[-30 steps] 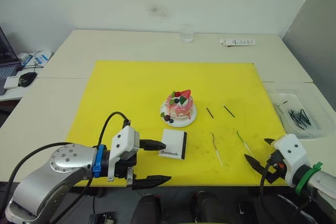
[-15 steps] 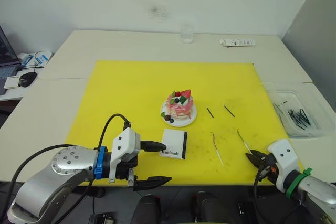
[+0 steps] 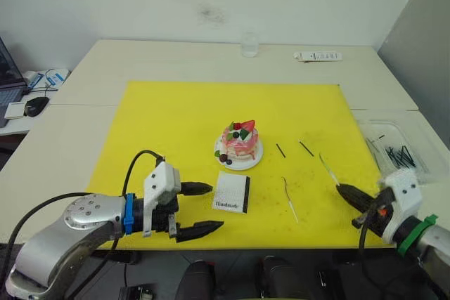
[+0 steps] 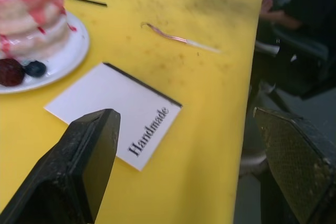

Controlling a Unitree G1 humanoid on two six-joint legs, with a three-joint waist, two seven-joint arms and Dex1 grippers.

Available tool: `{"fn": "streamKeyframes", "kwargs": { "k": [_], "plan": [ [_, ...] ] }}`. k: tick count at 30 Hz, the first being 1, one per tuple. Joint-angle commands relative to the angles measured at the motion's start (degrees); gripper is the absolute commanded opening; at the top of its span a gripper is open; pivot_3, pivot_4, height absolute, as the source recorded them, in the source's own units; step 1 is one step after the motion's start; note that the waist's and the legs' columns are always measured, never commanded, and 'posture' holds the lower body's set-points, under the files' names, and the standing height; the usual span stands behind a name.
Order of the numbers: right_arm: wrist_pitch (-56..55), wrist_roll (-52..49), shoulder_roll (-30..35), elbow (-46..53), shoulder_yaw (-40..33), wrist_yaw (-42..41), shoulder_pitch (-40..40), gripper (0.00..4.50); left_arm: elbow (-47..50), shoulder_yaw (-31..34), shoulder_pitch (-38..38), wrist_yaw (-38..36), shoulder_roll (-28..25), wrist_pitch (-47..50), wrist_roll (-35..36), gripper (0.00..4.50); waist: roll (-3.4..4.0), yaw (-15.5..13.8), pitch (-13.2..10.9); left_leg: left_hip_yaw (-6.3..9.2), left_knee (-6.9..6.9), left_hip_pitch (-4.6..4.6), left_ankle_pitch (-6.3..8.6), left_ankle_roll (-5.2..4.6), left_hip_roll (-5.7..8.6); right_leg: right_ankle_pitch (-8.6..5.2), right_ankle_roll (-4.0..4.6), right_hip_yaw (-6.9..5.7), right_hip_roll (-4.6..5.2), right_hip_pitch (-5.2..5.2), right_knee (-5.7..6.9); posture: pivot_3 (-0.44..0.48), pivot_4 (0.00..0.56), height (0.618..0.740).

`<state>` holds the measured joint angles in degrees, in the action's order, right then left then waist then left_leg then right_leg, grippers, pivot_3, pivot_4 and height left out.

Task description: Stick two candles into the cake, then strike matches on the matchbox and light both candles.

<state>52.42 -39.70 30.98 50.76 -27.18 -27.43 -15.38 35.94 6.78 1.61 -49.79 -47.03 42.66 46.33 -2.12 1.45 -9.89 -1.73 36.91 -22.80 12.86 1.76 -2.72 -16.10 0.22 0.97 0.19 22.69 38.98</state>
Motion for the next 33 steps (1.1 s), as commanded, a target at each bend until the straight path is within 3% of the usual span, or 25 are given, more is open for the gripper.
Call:
{"fn": "streamKeyframes", "kwargs": {
  "k": [1,5,9,13,20,29,33],
  "plan": [
    [3.07,-14.01,1.19,1.70,-1.58,4.09,9.08,0.03,-1.25,3.72,-7.30,9.47,3.98,7.92,16.71,4.50,-0.06,0.01,-0.04,0.03,0.02,-0.01,0.00,0.00,0.01,0.02,-0.03,0.00,0.00,-0.03,0.00,0.000,0.150,0.740],
    [3.95,-30.24,1.76,-1.77,1.46,11.58,19.73,0.03,-4.11,3.77,-14.59,20.24,6.57,12.34,35.92,4.50,-0.13,0.05,-0.08,0.02,0.05,-0.04,0.00,0.00,0.04,0.26,-0.45,0.01,-0.02,-0.07,-0.04,0.000,0.150,0.740],
    [2.78,-40.68,3.02,-6.12,6.81,16.39,27.17,0.03,-6.59,1.03,-20.82,31.57,11.40,10.17,45.63,4.50,-0.16,0.05,-0.09,0.04,0.01,-0.16,0.00,-0.01,0.08,0.20,-0.54,0.01,-0.04,-0.04,-0.11,0.000,0.150,0.740],
    [1.47,-46.99,3.13,-10.23,11.80,18.74,32.81,0.03,-8.37,-1.01,-25.46,37.16,17.66,7.37,46.26,4.50,-0.17,0.05,-0.10,0.04,0.00,-0.19,0.00,-0.01,0.14,0.19,-0.56,0.03,-0.09,-0.04,-0.13,0.000,0.150,0.740],
    [-1.01,-55.39,2.74,-14.17,17.64,22.08,37.97,0.03,-8.97,-2.66,-27.28,40.61,24.67,3.94,48.69,4.50,-0.17,0.05,-0.10,0.05,0.00,-0.17,0.00,-0.01,0.12,0.20,-0.56,0.03,-0.18,-0.03,-0.11,0.000,0.150,0.740],
    [-4.04,-62.06,4.50,-14.14,20.25,25.74,37.76,0.03,-9.63,-1.50,-25.13,41.36,25.02,3.32,53.89,4.50,-0.17,0.04,-0.10,0.03,0.00,-0.17,0.00,-0.01,0.12,0.20,-0.56,0.04,-0.21,-0.03,-0.11,0.000,0.150,0.740],
    [-4.84,-63.40,5.58,-13.91,20.95,26.25,37.58,0.00,-10.14,-1.71,-25.00,40.82,24.86,3.39,53.97,3.62,-0.17,0.04,-0.10,0.04,0.01,-0.17,0.00,-0.01,0.12,0.20,-0.56,0.03,-0.21,-0.03,-0.11,0.000,0.150,0.740]
  ]
}}
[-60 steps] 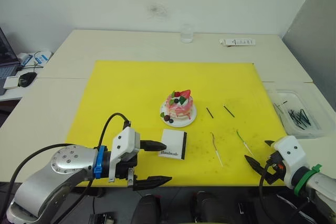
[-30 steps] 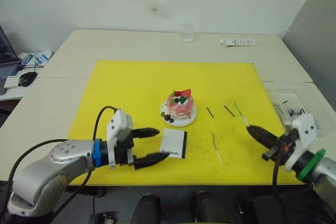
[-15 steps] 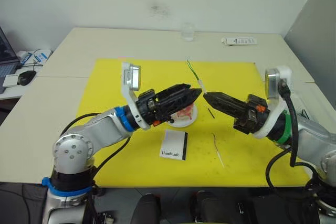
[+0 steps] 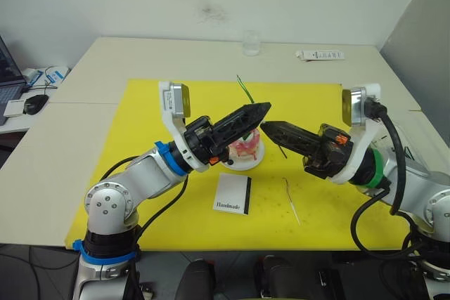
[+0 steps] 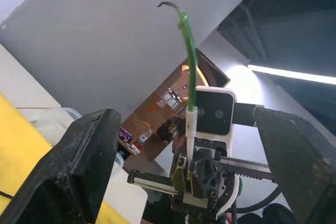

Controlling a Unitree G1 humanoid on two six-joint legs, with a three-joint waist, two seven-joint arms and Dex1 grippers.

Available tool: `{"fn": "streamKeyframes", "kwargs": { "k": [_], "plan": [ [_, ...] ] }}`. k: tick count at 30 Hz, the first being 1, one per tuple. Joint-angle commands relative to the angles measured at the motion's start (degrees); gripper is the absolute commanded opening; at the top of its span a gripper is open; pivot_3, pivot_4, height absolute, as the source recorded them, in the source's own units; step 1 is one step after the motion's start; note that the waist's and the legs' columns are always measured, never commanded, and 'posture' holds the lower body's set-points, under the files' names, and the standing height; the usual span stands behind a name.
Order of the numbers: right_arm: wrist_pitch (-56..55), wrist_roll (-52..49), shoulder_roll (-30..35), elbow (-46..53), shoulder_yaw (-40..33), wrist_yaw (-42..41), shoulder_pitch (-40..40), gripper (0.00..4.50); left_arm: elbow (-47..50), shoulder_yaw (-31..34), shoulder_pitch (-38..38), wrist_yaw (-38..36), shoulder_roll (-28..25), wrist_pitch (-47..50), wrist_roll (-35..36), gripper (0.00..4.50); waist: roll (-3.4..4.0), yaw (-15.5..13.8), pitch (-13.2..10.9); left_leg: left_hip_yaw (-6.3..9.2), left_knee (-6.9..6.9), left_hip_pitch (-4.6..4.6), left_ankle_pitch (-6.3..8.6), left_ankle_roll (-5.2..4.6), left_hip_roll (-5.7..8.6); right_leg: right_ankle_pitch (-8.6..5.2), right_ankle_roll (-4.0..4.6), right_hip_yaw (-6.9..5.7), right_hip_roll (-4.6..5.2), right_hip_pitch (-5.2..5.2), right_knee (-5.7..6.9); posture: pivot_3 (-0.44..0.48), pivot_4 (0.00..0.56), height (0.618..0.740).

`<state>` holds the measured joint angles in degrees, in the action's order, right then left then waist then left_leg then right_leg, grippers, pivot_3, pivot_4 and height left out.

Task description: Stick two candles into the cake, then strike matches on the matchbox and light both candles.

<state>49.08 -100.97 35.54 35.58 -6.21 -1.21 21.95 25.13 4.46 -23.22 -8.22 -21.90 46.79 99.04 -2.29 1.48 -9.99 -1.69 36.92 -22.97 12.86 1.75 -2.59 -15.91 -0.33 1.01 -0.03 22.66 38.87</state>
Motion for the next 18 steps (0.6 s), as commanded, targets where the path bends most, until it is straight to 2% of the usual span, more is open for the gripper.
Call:
{"fn": "streamKeyframes", "kwargs": {
  "k": [1,11,18],
  "plan": [
    [-1.31,-2.08,1.48,1.48,0.29,-0.24,0.07,0.00,0.41,0.56,-0.19,-0.76,-0.09,-0.83,1.37,3.26,0.00,0.00,0.00,0.00,0.00,0.00,0.00,0.00,0.00,0.00,0.00,0.00,0.00,0.00,0.00,0.000,0.150,0.740],
    [-2.56,-2.53,2.61,1.55,2.14,-0.06,-0.15,0.00,-0.19,-0.07,0.04,-1.16,0.84,-0.90,3.50,0.02,0.00,-0.01,0.00,0.00,-0.02,-0.02,0.00,0.00,-0.01,0.00,0.00,-0.01,0.01,0.00,-0.06,0.000,0.150,0.740],
    [-3.03,-3.40,3.03,0.03,2.52,0.27,0.99,0.00,-0.35,0.49,0.78,-1.65,-0.96,-0.31,5.86,0.02,0.00,-0.01,-0.01,-0.01,-0.04,-0.02,0.00,0.00,-0.03,0.00,0.00,0.00,0.05,0.01,-0.09,0.000,0.150,0.740]
  ]
}}
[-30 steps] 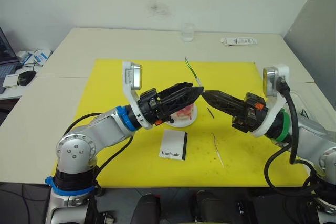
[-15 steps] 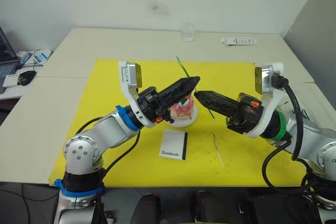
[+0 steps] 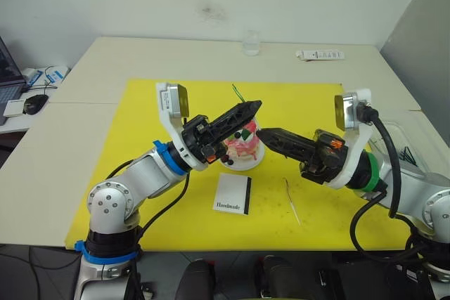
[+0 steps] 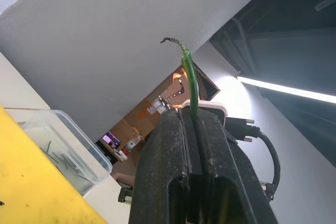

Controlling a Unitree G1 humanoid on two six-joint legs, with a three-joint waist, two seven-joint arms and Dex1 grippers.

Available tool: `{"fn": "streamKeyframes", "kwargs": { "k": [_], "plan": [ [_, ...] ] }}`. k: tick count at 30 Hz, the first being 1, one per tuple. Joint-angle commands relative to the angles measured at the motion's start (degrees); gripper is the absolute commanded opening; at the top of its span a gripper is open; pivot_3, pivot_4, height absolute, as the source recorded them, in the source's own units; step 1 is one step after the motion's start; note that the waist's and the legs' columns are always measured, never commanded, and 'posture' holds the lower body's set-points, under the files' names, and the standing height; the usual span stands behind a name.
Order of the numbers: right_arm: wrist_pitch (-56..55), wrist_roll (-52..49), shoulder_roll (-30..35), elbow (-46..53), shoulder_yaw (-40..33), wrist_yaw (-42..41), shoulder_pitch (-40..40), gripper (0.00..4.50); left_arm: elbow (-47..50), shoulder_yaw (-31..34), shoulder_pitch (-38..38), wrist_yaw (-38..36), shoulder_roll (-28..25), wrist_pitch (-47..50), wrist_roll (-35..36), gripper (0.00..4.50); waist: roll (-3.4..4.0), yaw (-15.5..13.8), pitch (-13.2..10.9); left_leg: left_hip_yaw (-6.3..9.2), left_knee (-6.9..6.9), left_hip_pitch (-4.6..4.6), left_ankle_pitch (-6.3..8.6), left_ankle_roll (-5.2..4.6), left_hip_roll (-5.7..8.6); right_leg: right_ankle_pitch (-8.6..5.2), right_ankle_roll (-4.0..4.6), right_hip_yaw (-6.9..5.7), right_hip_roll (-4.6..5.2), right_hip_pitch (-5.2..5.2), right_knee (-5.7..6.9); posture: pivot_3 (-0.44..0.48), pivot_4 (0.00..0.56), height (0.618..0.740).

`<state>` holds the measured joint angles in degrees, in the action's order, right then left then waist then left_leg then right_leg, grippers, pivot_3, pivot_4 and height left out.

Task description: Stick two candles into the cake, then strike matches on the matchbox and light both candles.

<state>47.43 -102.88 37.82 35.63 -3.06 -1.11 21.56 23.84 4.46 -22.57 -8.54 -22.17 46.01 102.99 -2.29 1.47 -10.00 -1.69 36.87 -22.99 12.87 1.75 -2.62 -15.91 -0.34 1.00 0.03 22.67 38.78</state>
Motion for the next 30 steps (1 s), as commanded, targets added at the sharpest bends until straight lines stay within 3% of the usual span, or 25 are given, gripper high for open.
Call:
{"fn": "streamKeyframes", "kwargs": {
  "k": [1,4,9,11,13,14,23,30],
  "plan": [
    [-1.38,-0.83,0.98,-0.04,-0.89,0.10,1.39,0.19,0.69,0.69,0.05,-1.30,-1.03,0.34,1.83,0.00,0.00,-0.01,0.00,0.00,0.00,0.00,0.00,0.00,0.00,0.00,0.00,0.00,0.01,0.00,-0.01,0.000,0.150,0.740],
    [-0.55,2.33,2.86,0.01,-1.85,-1.42,1.22,0.95,-0.61,1.82,-0.93,-1.17,-2.01,-0.50,0.10,0.00,0.00,-0.03,0.00,0.00,-0.02,-0.02,0.00,0.00,0.01,0.00,0.00,0.00,0.01,0.00,-0.06,0.000,0.150,0.740],
    [0.87,12.16,10.04,1.11,-4.48,-7.64,0.65,2.75,-1.55,3.74,-4.46,-4.98,-7.27,-1.12,-9.75,0.00,-0.02,-0.11,-0.07,0.00,-0.07,-0.05,0.00,0.00,0.03,0.00,0.00,-0.02,0.01,0.03,-0.14,0.000,0.150,0.740],
    [0.85,18.18,13.24,2.05,-4.69,-11.24,0.92,3.48,-2.26,4.15,-6.20,-7.58,-10.28,-1.80,-16.30,0.00,-0.02,-0.13,-0.08,-0.01,-0.09,-0.07,0.00,0.00,0.04,0.00,0.01,-0.03,0.00,0.06,-0.19,0.000,0.150,0.740],
    [-0.02,25.96,16.31,3.25,-3.74,-15.10,2.23,4.27,-3.72,3.14,-7.69,-12.04,-14.35,-4.35,-27.34,0.00,-0.01,-0.11,-0.08,-0.03,-0.18,-0.08,0.00,0.00,0.03,0.00,0.00,-0.02,-0.02,0.09,-0.25,0.000,0.150,0.740],
    [-0.47,29.14,17.24,3.77,-2.86,-16.85,3.06,4.46,-5.09,3.07,-8.30,-13.36,-14.99,-5.51,-30.55,0.00,-0.01,-0.08,-0.08,-0.07,-0.24,-0.09,0.00,0.00,0.03,0.00,0.00,0.01,-0.03,0.15,-0.27,0.000,0.150,0.740],
    [-0.86,47.01,15.82,5.33,6.54,-23.48,7.75,4.46,-14.30,-3.79,-9.36,-27.07,-13.16,-17.34,-55.23,0.00,-0.01,-0.24,-0.08,-0.05,-0.28,-0.96,-0.01,0.01,0.00,-0.01,-0.01,-0.06,-0.05,0.98,-0.31,0.000,0.150,0.740],
    [0.16,52.74,12.52,5.03,8.31,-25.16,8.21,4.46,-19.96,-5.46,-9.53,-33.44,-9.07,-22.10,-63.77,0.00,-0.01,-0.26,-0.08,-0.04,-0.22,-1.02,0.00,0.01,-0.01,-0.03,-0.05,-0.08,0.06,1.00,-0.31,0.000,0.150,0.740]
  ]
}}
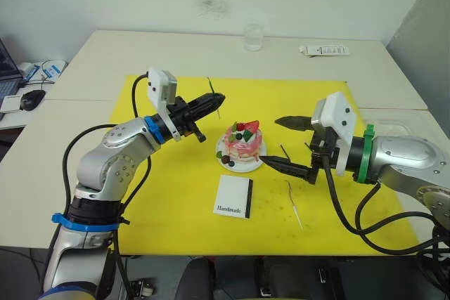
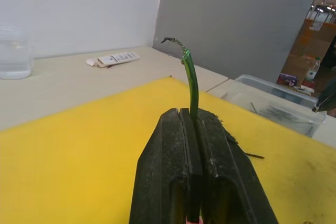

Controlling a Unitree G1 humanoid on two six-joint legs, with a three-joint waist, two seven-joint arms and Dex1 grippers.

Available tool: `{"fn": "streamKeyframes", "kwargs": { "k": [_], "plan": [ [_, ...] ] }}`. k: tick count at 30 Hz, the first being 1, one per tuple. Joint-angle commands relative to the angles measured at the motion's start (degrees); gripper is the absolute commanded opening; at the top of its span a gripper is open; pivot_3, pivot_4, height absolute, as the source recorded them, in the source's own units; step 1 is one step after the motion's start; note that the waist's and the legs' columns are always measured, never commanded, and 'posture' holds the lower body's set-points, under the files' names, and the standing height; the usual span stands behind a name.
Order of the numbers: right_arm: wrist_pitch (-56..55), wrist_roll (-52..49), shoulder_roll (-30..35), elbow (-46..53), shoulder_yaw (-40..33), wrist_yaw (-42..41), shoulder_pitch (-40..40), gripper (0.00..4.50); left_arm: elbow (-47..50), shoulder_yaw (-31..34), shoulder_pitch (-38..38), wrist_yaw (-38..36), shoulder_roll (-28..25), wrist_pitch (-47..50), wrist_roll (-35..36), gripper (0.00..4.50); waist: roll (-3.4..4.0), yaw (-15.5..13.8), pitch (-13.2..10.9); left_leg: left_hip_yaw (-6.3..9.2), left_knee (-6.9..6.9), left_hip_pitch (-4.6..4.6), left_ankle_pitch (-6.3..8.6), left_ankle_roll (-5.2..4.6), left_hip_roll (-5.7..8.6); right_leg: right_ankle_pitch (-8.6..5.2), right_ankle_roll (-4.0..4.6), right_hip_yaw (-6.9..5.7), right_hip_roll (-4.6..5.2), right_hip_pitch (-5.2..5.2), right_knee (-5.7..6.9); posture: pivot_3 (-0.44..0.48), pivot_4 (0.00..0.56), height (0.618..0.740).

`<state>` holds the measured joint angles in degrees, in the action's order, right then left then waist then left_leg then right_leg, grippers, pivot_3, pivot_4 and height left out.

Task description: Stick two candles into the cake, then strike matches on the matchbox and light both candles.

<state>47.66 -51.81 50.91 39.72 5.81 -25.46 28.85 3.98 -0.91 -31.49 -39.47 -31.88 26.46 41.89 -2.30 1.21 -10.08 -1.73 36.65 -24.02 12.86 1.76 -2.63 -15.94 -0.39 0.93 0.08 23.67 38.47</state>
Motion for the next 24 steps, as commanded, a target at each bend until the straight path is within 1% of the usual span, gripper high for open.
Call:
{"fn": "streamKeyframes", "kwargs": {
  "k": [1,13,21,24],
  "plan": [
    [0.12,2.15,-0.97,0.97,-0.59,-0.96,0.83,4.46,-0.77,-0.02,-0.55,-3.08,1.15,-2.95,-3.45,0.00,0.00,0.00,0.00,0.01,0.00,0.00,0.00,0.00,0.00,0.00,0.00,-0.01,0.00,0.00,0.02,0.000,0.150,0.740],
    [2.86,4.28,-3.65,2.82,-1.35,-1.27,-0.78,4.46,-4.22,0.61,0.12,-6.37,5.17,-4.22,-8.44,0.00,0.00,0.08,0.00,0.05,0.23,0.02,0.00,0.00,-0.01,0.00,0.00,-0.03,-0.01,-0.01,0.27,0.000,0.150,0.740],
    [3.88,4.66,-4.44,3.34,-1.78,-1.08,-1.12,4.46,-5.70,1.41,0.26,-6.79,7.57,-3.42,-9.15,0.00,0.00,0.12,0.00,0.07,0.28,0.05,0.00,-0.01,-0.01,0.01,0.00,-0.03,-0.03,-0.01,0.39,0.000,0.150,0.740],
    [4.20,4.76,-4.46,3.59,-1.84,-1.14,-1.32,4.46,-5.91,1.13,0.44,-7.25,7.61,-3.39,-9.75,0.00,0.00,0.14,0.00,0.07,0.28,0.05,0.00,-0.01,-0.01,0.01,0.00,-0.04,-0.03,-0.01,0.40,0.000,0.150,0.740]
  ]
}}
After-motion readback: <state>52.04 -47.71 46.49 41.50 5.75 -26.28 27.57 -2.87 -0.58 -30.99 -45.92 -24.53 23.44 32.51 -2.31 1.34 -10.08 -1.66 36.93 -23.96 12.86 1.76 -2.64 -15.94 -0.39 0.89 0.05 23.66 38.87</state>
